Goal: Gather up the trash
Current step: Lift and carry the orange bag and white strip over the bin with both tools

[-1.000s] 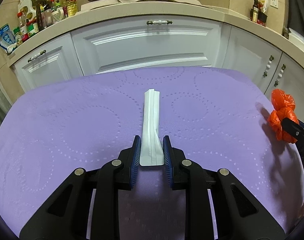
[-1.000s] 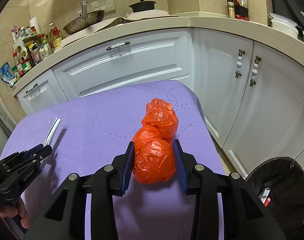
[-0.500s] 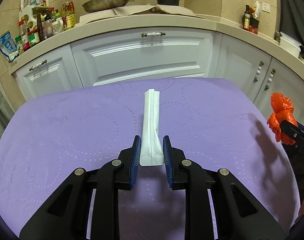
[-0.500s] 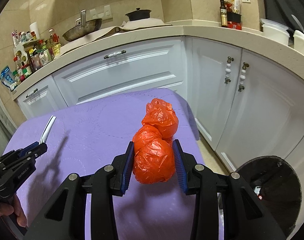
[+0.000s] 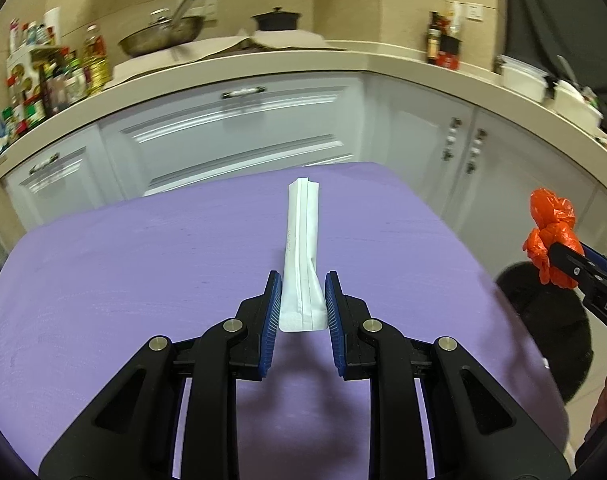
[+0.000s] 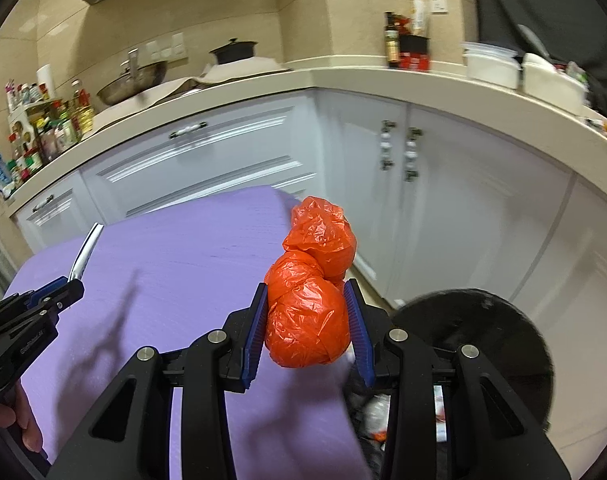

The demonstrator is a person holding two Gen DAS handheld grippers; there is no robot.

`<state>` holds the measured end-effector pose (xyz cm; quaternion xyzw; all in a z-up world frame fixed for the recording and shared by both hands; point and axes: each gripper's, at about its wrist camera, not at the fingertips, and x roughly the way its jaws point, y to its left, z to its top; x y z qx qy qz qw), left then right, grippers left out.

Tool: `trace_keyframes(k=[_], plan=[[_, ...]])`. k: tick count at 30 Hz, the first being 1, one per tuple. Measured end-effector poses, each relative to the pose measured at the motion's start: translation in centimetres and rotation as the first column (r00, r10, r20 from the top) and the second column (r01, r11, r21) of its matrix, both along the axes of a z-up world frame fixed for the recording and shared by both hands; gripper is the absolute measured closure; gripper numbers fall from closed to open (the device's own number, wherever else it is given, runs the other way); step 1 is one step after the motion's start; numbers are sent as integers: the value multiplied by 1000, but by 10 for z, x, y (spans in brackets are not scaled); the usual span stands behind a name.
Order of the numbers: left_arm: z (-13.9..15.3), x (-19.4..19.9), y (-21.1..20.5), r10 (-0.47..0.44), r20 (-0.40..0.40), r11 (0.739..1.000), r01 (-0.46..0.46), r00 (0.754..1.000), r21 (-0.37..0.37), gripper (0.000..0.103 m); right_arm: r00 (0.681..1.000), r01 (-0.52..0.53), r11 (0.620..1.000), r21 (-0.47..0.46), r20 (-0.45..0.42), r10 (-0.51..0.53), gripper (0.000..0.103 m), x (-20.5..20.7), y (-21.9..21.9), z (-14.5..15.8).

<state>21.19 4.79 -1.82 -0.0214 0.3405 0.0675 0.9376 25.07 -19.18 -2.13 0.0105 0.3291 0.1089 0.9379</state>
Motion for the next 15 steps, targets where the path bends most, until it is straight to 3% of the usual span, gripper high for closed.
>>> trace_keyframes(k=[6, 15], plan=[[4, -4, -41, -93, 15, 996, 93, 996, -3, 81, 996, 84, 996, -11, 16, -84, 65, -22, -39, 4], [7, -14, -107, -242, 35, 970, 242, 970, 6, 81, 982, 187, 982, -6, 26, -186, 65, -47, -87, 4]])
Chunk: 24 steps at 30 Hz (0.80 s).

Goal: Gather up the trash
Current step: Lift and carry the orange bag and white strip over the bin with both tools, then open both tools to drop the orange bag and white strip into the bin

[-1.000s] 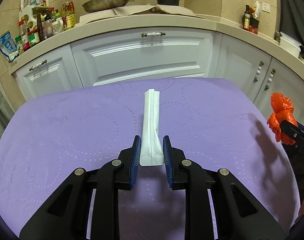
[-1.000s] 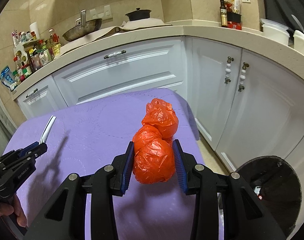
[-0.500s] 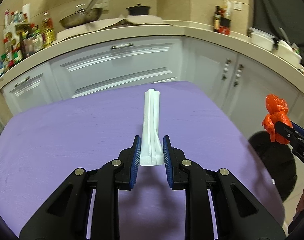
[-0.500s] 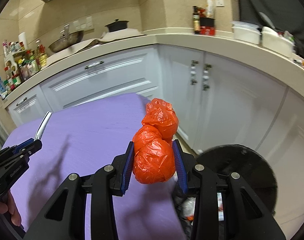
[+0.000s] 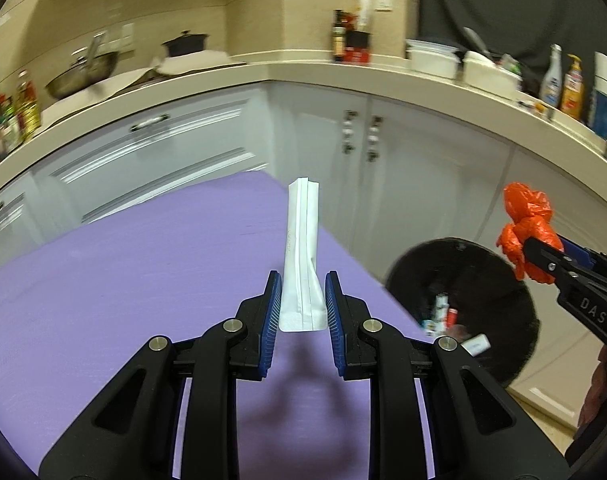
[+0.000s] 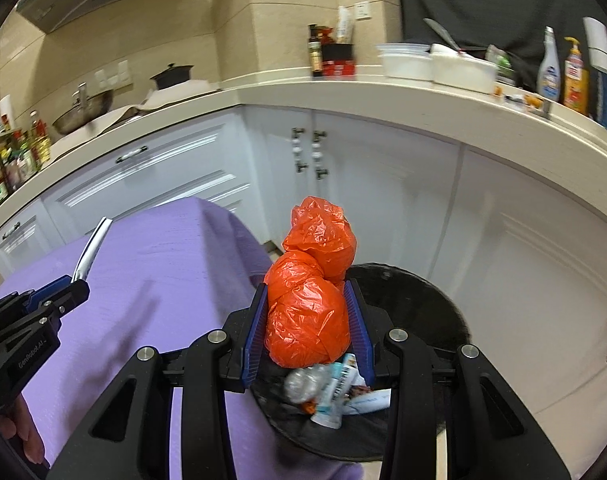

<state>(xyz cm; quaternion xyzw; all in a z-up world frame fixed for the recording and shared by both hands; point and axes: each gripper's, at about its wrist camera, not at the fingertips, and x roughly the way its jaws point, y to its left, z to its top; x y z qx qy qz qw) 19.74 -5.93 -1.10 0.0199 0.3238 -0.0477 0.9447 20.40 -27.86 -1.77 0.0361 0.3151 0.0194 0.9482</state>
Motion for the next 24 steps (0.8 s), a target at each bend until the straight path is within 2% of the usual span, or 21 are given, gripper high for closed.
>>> trace_keyframes(k=[10, 24], plan=[[1, -9, -65, -134, 19, 991, 134, 991, 27, 81, 997, 73, 997, 8, 5, -73, 65, -16, -37, -6], [-12, -3, -119, -239, 3, 970, 239, 971, 54, 81, 990, 138, 990, 29, -17, -138, 65, -18, -73, -20]])
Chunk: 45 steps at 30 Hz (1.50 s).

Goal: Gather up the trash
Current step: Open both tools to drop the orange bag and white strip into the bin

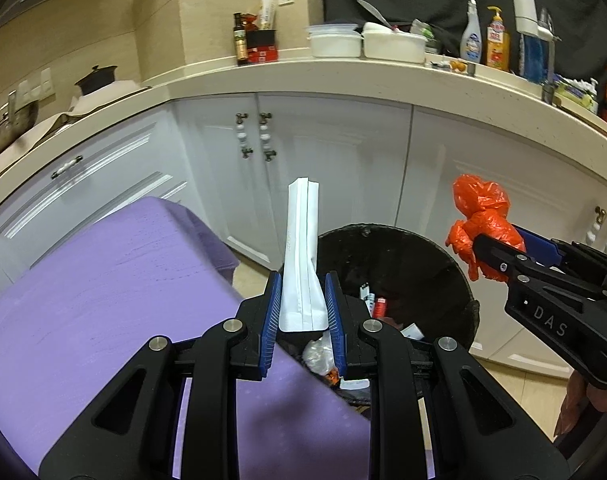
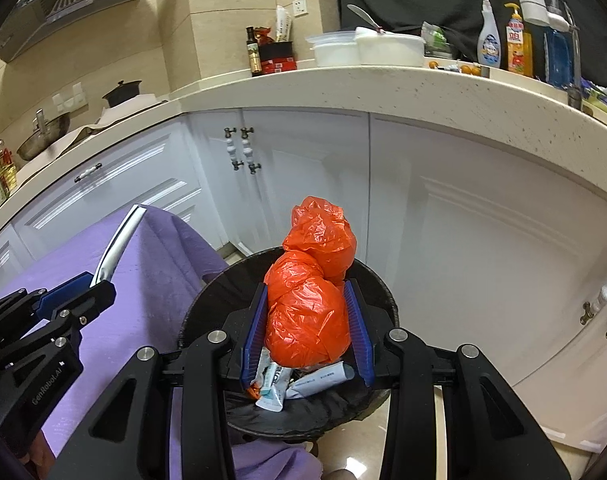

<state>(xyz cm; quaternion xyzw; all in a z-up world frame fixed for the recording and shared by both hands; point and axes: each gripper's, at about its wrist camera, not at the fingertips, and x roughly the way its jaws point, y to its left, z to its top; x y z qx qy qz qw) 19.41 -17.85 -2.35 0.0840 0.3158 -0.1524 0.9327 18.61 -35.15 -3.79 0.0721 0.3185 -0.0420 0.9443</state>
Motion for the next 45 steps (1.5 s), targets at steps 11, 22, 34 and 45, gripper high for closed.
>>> trace_keyframes(k=[11, 22, 34, 45], plan=[[-16, 22, -18, -15, -24, 1000, 16, 1000, 9, 81, 1000, -2, 1000, 14, -30, 2, 65, 18, -9, -13], [-31, 41, -22, 6, -56, 1000, -6, 998, 4, 54, 999, -9, 1000, 30, -47, 11, 48, 31, -9, -26], [-29, 42, -16, 14, -44, 1000, -14, 999, -7, 45, 999, 7, 1000, 21, -54, -6, 45, 31, -9, -28], [-21, 31, -8, 16, -3, 1000, -16, 1000, -10, 29, 999, 26, 1000, -5, -33, -27, 34, 21, -5, -20]])
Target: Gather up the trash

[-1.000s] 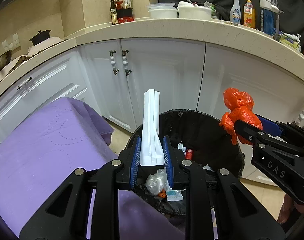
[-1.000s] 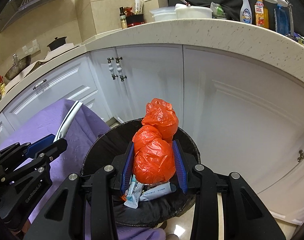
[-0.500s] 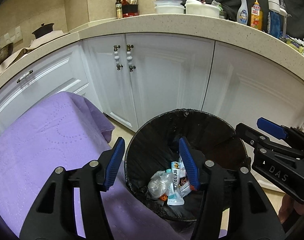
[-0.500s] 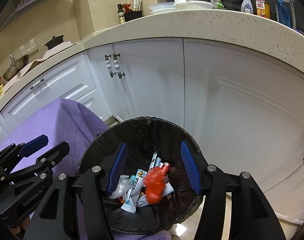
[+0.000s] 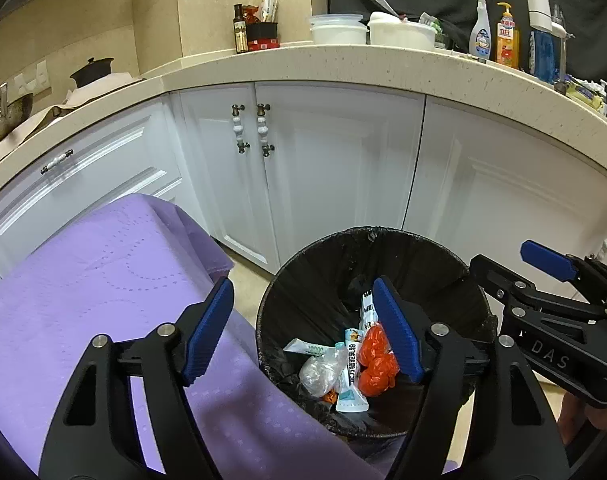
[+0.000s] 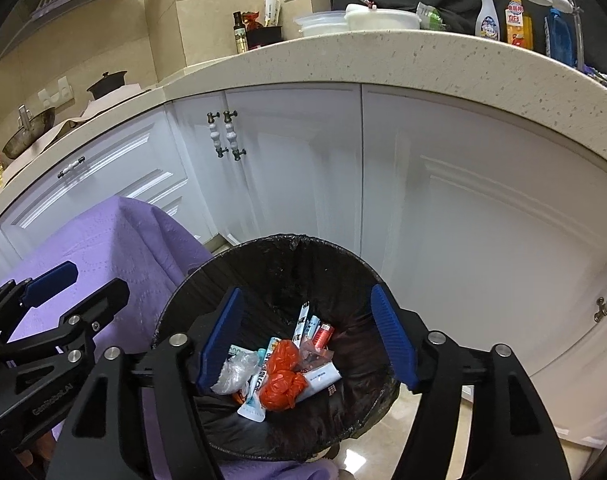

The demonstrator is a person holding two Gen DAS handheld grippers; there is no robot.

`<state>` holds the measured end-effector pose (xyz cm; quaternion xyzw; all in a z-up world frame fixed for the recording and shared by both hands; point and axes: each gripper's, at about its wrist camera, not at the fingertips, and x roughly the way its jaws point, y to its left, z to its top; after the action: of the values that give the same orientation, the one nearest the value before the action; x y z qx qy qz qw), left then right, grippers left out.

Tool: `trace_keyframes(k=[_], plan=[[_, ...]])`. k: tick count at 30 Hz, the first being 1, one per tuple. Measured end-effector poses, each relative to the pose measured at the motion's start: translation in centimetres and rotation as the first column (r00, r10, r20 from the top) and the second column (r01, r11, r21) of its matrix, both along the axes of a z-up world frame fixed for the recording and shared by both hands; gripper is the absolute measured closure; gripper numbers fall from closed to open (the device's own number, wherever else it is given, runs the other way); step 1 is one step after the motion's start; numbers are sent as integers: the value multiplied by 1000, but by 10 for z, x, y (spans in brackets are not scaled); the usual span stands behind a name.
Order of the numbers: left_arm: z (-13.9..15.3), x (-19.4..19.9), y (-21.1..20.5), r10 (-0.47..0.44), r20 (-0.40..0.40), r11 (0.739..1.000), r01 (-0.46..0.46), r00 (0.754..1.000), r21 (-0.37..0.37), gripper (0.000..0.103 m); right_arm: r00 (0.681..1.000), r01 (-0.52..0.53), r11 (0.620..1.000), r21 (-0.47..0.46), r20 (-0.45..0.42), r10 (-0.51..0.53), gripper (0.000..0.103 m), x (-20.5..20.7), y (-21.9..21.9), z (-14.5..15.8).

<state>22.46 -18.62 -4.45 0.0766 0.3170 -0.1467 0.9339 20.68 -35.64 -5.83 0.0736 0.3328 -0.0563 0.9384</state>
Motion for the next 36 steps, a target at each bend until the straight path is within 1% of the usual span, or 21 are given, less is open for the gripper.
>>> trace_keyframes(k=[5, 8, 14, 18, 25, 31, 36], plan=[[6, -10, 6, 7, 31, 1000, -7, 1000, 2, 22, 1000, 10, 1000, -26, 18, -10, 26, -11, 5, 6], [10, -18, 11, 13, 51, 1000, -13, 999, 5, 18, 999, 22, 999, -44, 28, -21, 23, -18, 7, 9], [17, -41, 22, 17, 95, 1000, -19, 995, 23, 13, 998, 40, 997, -66, 50, -36, 21, -37, 13, 16], [21, -59, 29, 19, 121, 999, -24, 992, 37, 12, 997, 40, 996, -84, 66, -35, 20, -53, 19, 23], [30, -84, 45, 22, 109, 1000, -22, 994, -5, 12, 995, 33, 995, -95, 93, -24, 20, -80, 30, 33], [37, -104, 59, 40, 111, 999, -38, 993, -20, 10, 993, 24, 993, -112, 120, -10, 20, -107, 43, 42], [42, -117, 65, 47, 107, 998, -43, 993, -37, 9, 990, 28, 994, -105, 140, -13, 19, -124, 46, 50]])
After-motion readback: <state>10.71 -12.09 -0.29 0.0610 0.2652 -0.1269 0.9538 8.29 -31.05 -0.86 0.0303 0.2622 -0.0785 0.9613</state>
